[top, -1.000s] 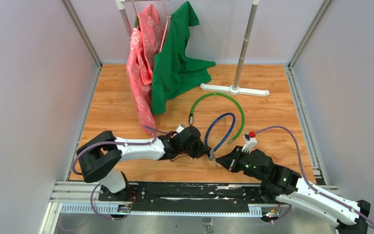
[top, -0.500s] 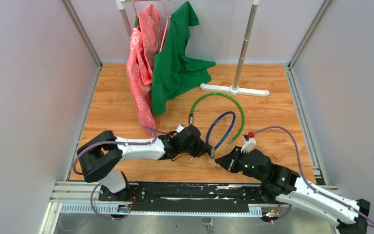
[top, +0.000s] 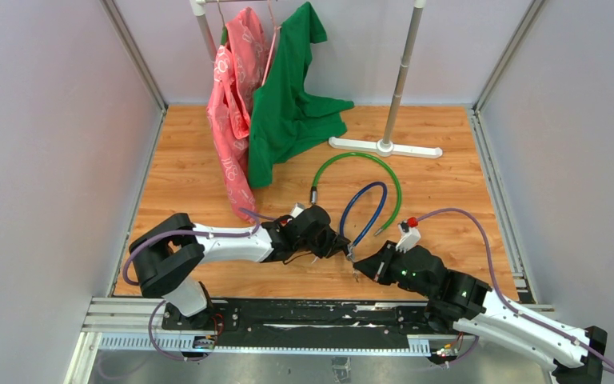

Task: Unlock with the key

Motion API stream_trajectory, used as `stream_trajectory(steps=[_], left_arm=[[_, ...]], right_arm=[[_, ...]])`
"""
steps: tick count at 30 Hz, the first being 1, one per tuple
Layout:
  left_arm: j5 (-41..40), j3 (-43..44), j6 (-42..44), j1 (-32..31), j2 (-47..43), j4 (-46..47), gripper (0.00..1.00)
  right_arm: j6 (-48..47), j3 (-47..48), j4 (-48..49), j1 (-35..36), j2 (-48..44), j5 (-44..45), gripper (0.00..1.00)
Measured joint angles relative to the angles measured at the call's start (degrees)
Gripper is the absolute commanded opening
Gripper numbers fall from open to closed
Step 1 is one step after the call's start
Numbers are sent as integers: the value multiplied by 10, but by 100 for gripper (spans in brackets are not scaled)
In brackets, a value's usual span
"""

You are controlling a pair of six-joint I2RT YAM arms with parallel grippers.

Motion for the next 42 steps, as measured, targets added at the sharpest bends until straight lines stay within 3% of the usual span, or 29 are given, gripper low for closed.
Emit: stream_trajectory(steps=[16,42], left_arm=[[0,0,-4,0,0,1,0],[-3,7,-3,5,12,0,0]], right_arm=[[42,0,-8,0,-2,26,0],[13,11,6,1,55,53,0]])
